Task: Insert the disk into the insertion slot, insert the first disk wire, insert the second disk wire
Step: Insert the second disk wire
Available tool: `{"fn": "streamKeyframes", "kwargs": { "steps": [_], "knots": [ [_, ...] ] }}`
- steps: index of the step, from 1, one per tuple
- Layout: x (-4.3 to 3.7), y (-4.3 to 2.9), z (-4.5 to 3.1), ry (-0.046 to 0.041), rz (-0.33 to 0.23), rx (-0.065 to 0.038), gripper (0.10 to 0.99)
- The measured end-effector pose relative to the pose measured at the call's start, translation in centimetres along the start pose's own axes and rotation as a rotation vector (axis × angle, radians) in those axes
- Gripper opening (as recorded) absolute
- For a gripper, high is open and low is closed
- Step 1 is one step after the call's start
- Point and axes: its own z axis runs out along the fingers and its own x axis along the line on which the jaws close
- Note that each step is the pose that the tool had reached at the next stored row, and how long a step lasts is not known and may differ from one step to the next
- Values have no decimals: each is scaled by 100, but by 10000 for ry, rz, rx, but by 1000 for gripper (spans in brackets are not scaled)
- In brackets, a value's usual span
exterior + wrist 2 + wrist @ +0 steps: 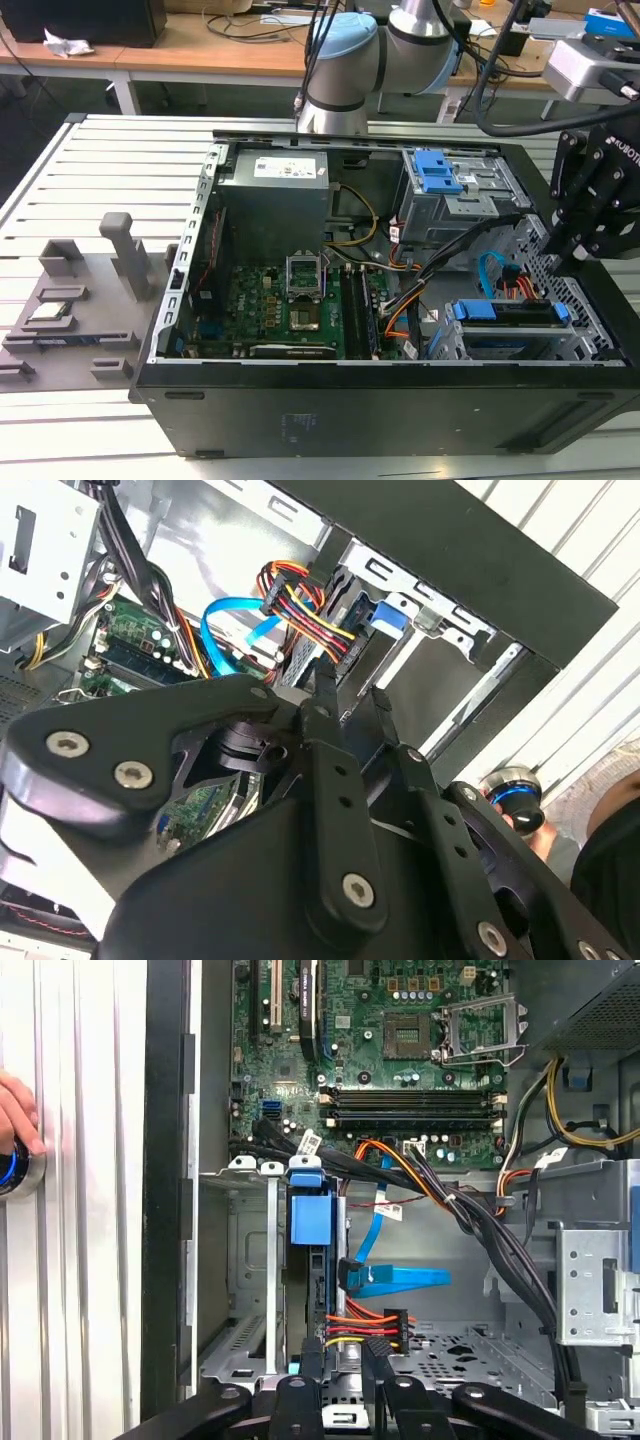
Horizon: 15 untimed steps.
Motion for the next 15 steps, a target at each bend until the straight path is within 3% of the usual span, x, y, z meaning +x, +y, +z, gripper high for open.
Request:
{"fn": "streamKeyframes", "kwargs": {
  "steps": [3,8,12,15],
  "knots": [
    [-9,69,44,5,0,0,302],
    [-19,256,135,6,1,0,302],
    [-20,334,195,19,1,0,302],
    [-21,343,217,40,1,1,302]
  ]
}}
